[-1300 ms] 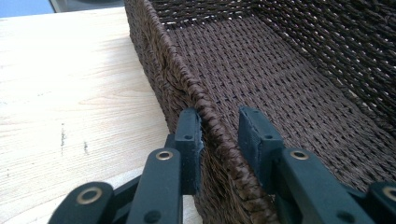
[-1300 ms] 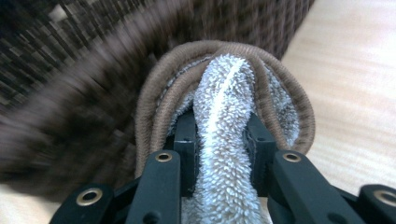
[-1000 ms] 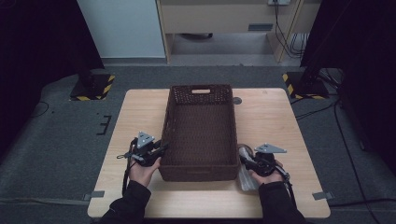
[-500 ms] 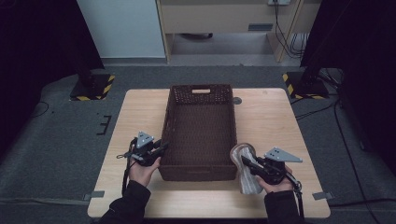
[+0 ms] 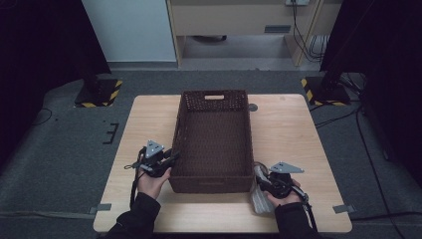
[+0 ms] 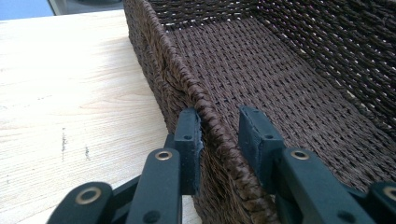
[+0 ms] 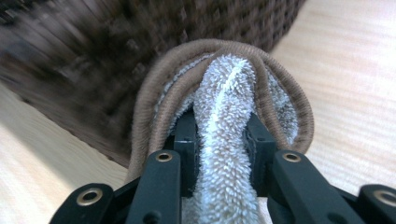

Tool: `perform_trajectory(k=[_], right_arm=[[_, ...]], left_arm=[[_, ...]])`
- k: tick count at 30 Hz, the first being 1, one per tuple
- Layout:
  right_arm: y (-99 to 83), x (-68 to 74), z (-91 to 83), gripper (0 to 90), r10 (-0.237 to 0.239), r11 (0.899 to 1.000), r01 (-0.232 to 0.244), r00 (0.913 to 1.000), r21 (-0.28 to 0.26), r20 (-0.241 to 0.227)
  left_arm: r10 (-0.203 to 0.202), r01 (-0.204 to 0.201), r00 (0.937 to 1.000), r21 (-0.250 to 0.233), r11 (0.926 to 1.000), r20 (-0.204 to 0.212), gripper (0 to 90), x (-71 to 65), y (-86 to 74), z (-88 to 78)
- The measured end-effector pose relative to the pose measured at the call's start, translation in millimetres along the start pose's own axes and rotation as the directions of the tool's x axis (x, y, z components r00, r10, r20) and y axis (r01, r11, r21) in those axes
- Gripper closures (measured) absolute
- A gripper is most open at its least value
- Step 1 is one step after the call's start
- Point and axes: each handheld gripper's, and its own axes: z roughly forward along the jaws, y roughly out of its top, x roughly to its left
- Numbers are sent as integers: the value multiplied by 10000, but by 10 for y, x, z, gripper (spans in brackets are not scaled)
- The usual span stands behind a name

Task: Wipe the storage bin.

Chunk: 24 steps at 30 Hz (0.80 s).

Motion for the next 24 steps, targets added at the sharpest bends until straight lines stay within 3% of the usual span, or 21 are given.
perform_trajectory(k=[6, 8, 9, 10, 15, 17, 19, 21, 24], right_arm=[[33, -55, -44, 722, 246, 9997, -246, 9997, -57, 69], [89, -103, -195, 722, 387, 9966, -378, 9992, -734, 101], [89, -103, -195, 722, 387, 9966, -378, 9992, -734, 101], [138, -126, -371, 722, 510, 9878, -493, 9987, -1475, 82], [236, -81, -622, 721, 468, 9665, -576, 9977, -2501, -489], [248, -22, -649, 722, 375, 9655, -535, 9970, -2549, -674], [222, 58, -619, 722, 195, 9720, -392, 9960, -2316, -868], [184, 114, -569, 724, 171, 9779, -350, 9960, -2062, -877], [105, 134, -527, 726, 356, 9782, -509, 9962, -2012, -789]], left_arm=[[24, -24, 10000, -7, 10000, -5, 683, 1, -1, -1], [19, -19, 10000, -11, 10000, -5, 683, 1, -1, -1], [19, -19, 10000, -11, 10000, -5, 682, 1, -1, -1], [15, -15, 10000, -5, 10000, -4, 683, 1, -1, 0], [10, -10, 10000, -5, 10000, -5, 683, 1, -1, 0], [11, -11, 10000, -6, 10000, -6, 683, 1, -1, -1], [15, -15, 10000, -9, 10000, -10, 683, 0, -1, -1], [25, -25, 10000, -7, 10000, -13, 682, 1, -2, -1], [18, -18, 10000, -15, 10000, -12, 683, 0, -3, -1]])
